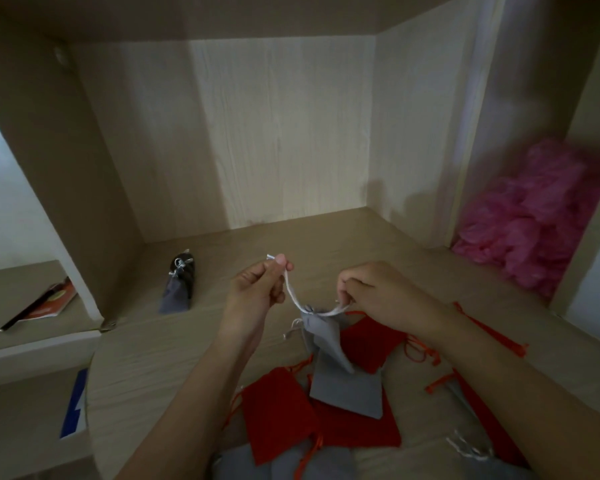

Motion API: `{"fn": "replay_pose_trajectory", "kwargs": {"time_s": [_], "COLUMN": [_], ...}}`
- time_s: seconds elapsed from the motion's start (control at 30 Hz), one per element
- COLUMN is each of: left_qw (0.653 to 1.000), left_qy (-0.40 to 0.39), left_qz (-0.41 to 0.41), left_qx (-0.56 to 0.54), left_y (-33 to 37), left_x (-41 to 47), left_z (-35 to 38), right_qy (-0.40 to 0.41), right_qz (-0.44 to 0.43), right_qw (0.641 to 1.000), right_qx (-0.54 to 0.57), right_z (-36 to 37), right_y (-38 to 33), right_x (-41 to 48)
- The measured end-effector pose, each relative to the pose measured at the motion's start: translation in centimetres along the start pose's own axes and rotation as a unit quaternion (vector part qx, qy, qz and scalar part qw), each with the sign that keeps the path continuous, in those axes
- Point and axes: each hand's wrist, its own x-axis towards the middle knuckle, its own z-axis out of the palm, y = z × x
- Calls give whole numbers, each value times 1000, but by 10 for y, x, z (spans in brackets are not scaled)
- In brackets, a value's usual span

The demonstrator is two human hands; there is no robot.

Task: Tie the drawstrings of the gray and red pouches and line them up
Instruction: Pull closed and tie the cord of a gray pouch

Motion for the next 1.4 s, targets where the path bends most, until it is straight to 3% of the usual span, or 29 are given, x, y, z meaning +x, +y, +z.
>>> {"fn": "replay_pose_trajectory", "kwargs": {"time_s": [0.2, 0.3, 0.37, 0.57, 0.77, 0.87, 1.03, 1.2, 1.4], "left_qw": [978, 967, 966, 933, 886, 895, 922, 896, 885], "left_qy": [-48, -73, -92, -289, -407, -381, -276, -210, -181], "left_qz": [-131, -173, -179, -188, -219, -231, -238, -226, -155], "left_qx": [-155, -173, -165, -101, -37, -15, -132, -318, -400], "left_y": [11, 12, 10, 1, 1, 4, 9, 8, 9], "left_x": [6, 10, 12, 10, 3, 1, 6, 11, 14], "left_z": [-8, -16, -22, -38, -34, -30, -26, -23, -22], "right_qy": [-53, -60, -53, -109, -144, -157, -142, -116, -111], "right_qz": [45, 85, 93, 77, 77, 83, 92, 107, 148], "right_qw": [990, 928, 885, 842, 846, 832, 791, 757, 734], "right_qx": [121, 358, 454, 523, 508, 525, 588, 634, 653], "right_z": [-5, -11, -17, -23, -22, -17, -15, -2, 14], "right_y": [-5, -7, -6, -9, -8, -6, -2, -4, -4], "right_x": [-3, -3, -3, -5, -6, -3, -3, -3, -5]}}
